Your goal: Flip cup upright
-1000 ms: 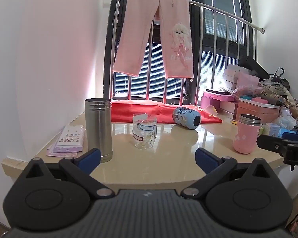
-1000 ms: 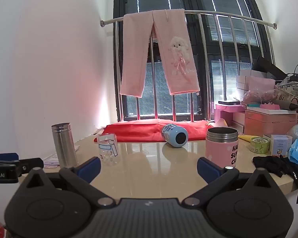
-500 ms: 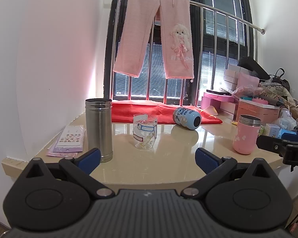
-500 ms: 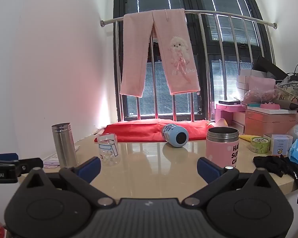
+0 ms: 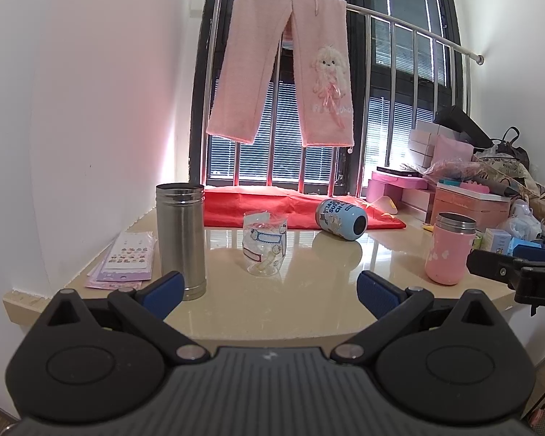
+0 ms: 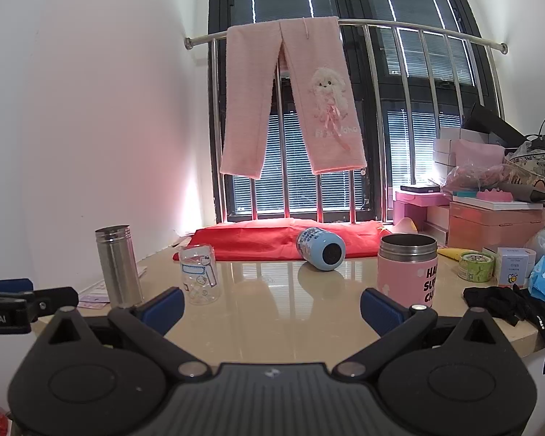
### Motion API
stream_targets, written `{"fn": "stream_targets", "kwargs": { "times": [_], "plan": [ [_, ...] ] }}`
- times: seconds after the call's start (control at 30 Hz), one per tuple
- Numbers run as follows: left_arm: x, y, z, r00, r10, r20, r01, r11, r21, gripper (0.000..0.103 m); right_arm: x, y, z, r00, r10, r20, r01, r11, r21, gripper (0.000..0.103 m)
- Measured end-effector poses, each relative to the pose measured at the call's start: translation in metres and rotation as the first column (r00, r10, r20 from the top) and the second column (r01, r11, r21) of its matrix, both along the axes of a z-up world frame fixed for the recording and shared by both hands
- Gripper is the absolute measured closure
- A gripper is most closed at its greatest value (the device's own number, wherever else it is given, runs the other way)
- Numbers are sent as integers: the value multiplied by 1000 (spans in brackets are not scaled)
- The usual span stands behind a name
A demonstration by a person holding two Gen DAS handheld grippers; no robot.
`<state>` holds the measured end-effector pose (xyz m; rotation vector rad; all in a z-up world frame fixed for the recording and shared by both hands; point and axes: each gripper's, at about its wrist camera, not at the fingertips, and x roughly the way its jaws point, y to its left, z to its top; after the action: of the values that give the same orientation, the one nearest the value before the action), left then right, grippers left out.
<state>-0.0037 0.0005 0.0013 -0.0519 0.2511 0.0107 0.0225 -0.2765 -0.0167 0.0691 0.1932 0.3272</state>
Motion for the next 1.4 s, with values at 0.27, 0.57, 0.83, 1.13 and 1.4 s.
{"fn": "stream_targets", "kwargs": {
  "times": [0.27,0.57,0.83,1.13,1.4],
  "plan": [
    [0,0,0,1000,0,0,0,1000,0,0,0,0,0,1000,1,0,-1,1000,0,0],
    [-1,0,0,1000,0,2,0,1000,-1,0,0,-1,0,1000,0,1,0,1000,1,0],
    [-2,-1,0,1000,-2,7,2,1000,-1,0,-1,-3,-2,1000,0,3,0,1000,5,0],
    [-2,-1,0,1000,-2,9,2,1000,-1,0,-1,-3,-2,1000,-1,4,1,1000,5,0],
    [-2,-1,0,1000,-2,10,2,1000,-3,0,-2,-3,-2,1000,-2,5,2,1000,5,0]
  ]
}}
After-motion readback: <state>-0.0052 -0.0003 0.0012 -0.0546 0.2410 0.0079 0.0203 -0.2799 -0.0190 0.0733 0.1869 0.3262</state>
